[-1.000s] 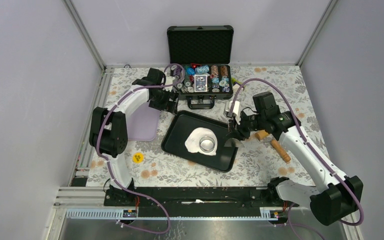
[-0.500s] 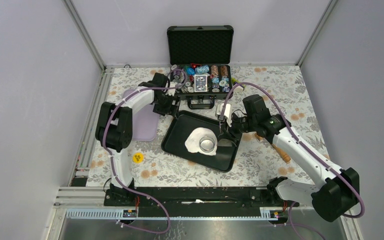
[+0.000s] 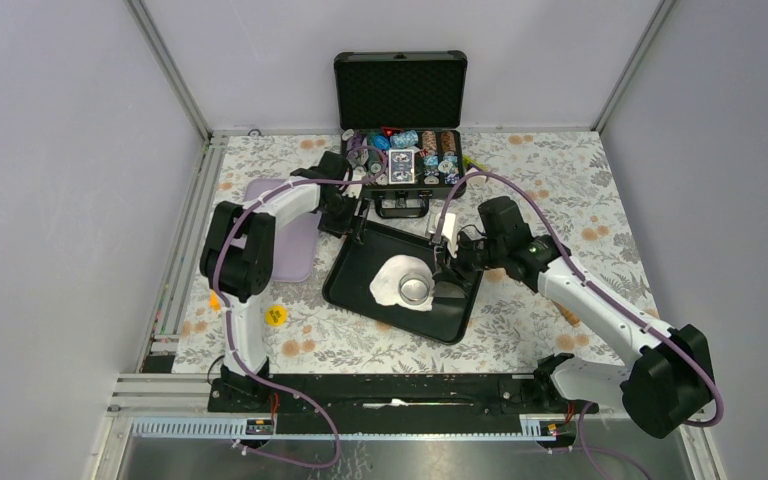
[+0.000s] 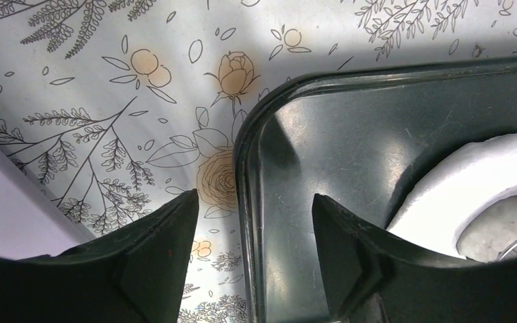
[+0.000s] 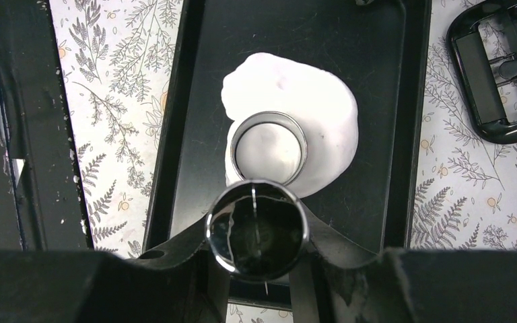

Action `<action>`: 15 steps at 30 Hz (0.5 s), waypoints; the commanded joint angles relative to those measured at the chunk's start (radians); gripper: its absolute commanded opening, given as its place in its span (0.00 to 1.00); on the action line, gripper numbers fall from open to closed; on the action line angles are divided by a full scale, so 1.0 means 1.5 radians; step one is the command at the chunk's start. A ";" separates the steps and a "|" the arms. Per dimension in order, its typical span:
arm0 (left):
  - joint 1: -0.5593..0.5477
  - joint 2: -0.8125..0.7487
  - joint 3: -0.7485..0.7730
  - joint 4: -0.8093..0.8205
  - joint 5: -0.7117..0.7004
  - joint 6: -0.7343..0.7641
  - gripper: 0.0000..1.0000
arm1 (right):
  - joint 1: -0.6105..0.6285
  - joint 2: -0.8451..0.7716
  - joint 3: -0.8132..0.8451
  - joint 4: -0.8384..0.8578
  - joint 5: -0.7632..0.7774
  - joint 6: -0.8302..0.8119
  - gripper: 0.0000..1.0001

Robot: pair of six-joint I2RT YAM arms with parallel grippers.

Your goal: Roll out the dumpling wrappers from the dough

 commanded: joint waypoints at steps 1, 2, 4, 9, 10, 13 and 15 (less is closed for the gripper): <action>0.004 0.005 -0.003 0.020 -0.007 -0.009 0.65 | 0.007 -0.007 -0.016 0.066 0.003 0.014 0.00; 0.004 0.006 -0.003 0.020 -0.007 -0.009 0.65 | 0.007 -0.010 -0.022 0.073 0.001 0.014 0.00; 0.003 0.006 -0.004 0.020 -0.006 -0.009 0.64 | 0.007 -0.017 -0.036 0.088 0.002 0.017 0.00; 0.003 0.007 -0.005 0.021 -0.005 -0.008 0.61 | 0.007 -0.031 -0.062 0.119 0.009 0.021 0.00; 0.004 0.008 -0.005 0.021 -0.004 -0.008 0.60 | 0.007 -0.032 -0.066 0.124 0.010 0.022 0.00; 0.004 0.009 -0.007 0.021 -0.003 -0.006 0.59 | 0.007 -0.034 -0.073 0.125 0.008 0.021 0.00; 0.004 0.009 -0.007 0.021 -0.003 -0.006 0.59 | 0.007 -0.040 -0.074 0.124 0.006 0.020 0.00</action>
